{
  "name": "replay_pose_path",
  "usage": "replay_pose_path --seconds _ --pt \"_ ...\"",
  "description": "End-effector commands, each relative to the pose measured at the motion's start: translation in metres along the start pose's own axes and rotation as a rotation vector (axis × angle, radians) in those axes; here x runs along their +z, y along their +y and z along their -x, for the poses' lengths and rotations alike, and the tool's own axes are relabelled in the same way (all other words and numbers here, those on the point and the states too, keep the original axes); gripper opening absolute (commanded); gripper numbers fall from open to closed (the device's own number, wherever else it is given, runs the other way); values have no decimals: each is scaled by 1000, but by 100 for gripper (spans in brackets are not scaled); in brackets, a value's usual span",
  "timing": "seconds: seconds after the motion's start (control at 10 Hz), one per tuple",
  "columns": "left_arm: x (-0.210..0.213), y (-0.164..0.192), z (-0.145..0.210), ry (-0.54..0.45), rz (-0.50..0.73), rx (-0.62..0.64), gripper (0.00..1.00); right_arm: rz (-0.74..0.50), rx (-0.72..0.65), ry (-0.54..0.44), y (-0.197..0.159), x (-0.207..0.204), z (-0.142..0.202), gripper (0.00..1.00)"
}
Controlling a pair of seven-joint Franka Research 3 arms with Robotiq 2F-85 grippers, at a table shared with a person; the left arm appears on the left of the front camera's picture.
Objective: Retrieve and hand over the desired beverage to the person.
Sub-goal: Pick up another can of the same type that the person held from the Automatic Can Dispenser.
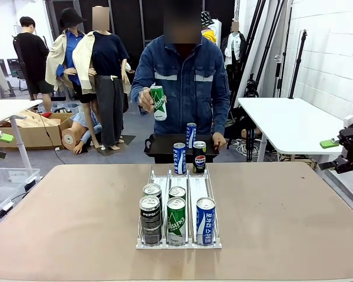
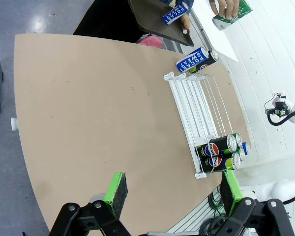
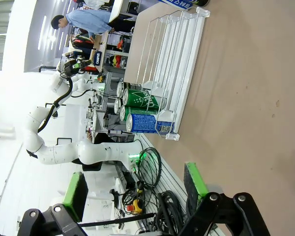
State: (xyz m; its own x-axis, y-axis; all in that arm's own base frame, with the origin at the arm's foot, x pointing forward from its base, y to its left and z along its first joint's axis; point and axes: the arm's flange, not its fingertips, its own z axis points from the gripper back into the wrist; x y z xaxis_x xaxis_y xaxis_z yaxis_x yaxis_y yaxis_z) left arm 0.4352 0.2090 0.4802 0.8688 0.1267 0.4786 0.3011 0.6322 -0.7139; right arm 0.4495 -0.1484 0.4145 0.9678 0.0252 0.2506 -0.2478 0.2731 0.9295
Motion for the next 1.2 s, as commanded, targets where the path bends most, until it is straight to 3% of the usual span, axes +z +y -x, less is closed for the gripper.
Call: replay_pose_path --seconds 0.0,1.1 --pt "1 -1 1 -3 5 -5 100 6 -6 -5 -1 0 0 100" --pt "1 -1 1 -3 5 -5 100 6 -6 -5 -1 0 0 100"
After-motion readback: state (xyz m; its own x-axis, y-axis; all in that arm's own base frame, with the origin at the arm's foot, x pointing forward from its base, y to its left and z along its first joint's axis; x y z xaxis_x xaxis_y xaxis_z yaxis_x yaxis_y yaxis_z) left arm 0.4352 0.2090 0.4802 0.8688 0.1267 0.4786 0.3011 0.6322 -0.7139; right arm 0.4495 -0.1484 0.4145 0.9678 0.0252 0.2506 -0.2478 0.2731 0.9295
